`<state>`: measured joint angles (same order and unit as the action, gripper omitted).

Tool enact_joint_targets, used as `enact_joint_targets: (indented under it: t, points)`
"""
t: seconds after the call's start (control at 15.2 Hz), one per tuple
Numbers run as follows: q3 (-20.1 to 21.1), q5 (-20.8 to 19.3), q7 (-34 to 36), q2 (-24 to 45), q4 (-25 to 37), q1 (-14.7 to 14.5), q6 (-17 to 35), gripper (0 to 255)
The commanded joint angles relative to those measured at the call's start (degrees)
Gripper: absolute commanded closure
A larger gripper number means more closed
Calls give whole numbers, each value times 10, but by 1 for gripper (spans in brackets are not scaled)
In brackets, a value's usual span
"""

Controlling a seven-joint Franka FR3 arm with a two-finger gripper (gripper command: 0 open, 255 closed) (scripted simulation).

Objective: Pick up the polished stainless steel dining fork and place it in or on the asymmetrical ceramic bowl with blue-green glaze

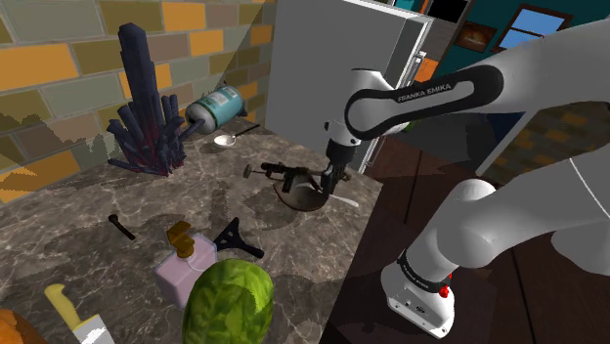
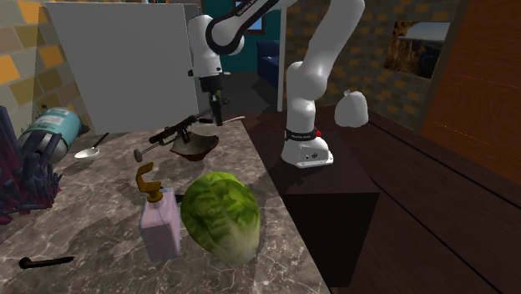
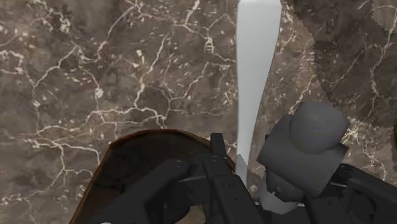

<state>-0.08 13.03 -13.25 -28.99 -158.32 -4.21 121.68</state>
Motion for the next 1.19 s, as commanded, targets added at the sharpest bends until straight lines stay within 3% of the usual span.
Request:
enact_joint_targets:
  t: [0.0, 0.46, 1.12]
  points:
    - [-8, -4, -12, 52, 38, 5, 12, 255]
    - [-38, -14, -55, 196, 169, 23, 17, 255]
    - [-37, 7, -81, 260, 142, 18, 106, 255]
